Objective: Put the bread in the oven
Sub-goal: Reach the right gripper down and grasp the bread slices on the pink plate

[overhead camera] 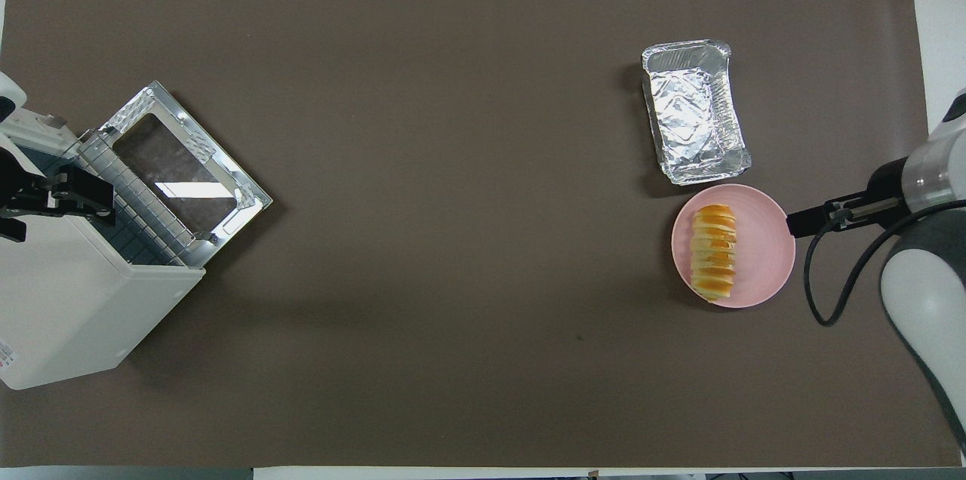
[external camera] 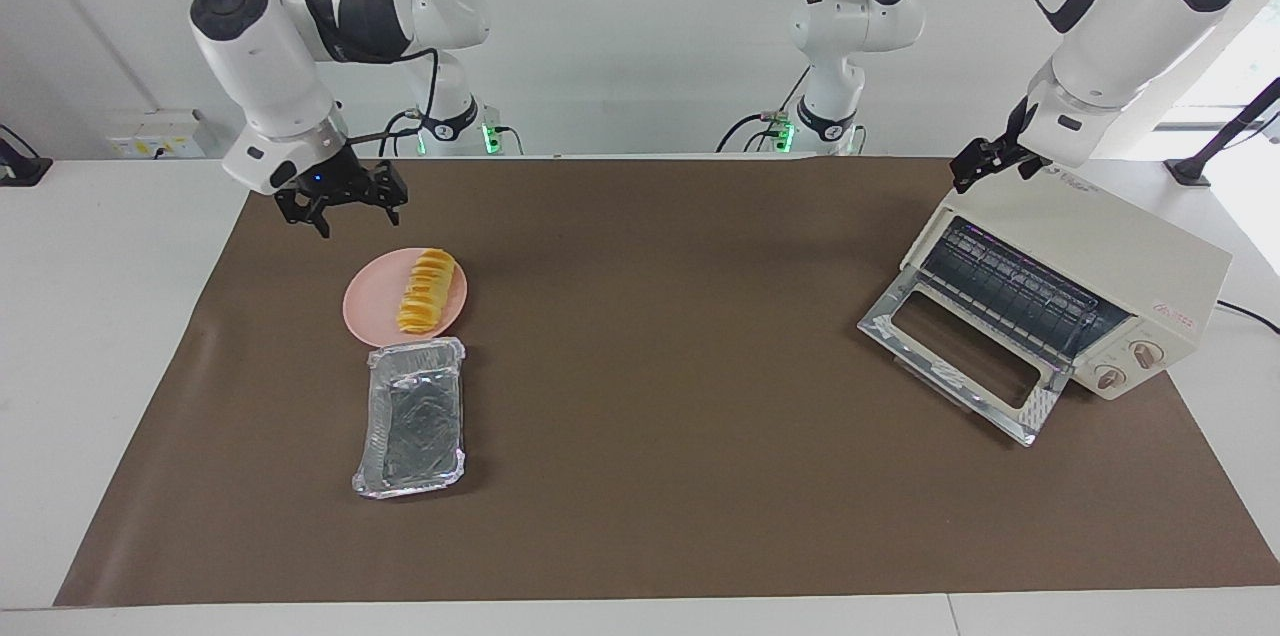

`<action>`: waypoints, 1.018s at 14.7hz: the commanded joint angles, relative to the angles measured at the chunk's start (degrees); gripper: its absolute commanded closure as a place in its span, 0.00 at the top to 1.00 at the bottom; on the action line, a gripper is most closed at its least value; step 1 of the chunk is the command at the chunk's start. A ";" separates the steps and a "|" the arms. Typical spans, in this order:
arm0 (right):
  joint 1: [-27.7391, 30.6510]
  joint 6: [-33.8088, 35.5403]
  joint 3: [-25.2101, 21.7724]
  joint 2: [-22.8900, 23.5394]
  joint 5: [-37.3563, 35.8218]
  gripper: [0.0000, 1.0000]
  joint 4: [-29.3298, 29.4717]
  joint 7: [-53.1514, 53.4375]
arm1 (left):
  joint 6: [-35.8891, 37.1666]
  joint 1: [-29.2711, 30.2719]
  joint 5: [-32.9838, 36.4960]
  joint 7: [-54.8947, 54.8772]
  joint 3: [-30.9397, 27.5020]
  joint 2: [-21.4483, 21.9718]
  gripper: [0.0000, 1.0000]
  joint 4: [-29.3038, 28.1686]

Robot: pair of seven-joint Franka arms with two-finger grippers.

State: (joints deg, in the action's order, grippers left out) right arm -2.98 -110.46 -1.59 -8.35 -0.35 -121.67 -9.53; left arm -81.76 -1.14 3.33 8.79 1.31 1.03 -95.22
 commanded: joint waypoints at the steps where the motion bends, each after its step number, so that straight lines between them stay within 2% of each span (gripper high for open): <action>1: -1.24 -7.73 0.18 2.98 0.26 1.00 -4.44 3.11 | 0.55 0.70 -0.87 -0.18 0.36 0.99 1.00 -0.23; 4: -2.21 -17.83 0.18 4.92 0.35 1.00 -10.07 4.44 | 0.55 0.70 -0.87 -0.18 0.27 0.99 1.00 -0.23; 7: -2.47 -23.30 0.18 7.47 0.35 1.00 -11.92 6.36 | 0.47 0.70 -0.87 -0.18 0.27 0.99 1.00 -0.23; 15: -3.09 -28.84 0.18 9.32 0.35 1.00 -15.09 6.90 | 0.55 0.70 -0.87 -0.09 0.27 0.99 1.00 -0.23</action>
State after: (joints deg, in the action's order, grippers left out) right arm -6.14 -136.78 -1.49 0.71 -0.32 -135.78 -3.45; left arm -81.76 -1.14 3.33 8.79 1.31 1.03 -95.22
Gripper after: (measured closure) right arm 0.000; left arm 0.000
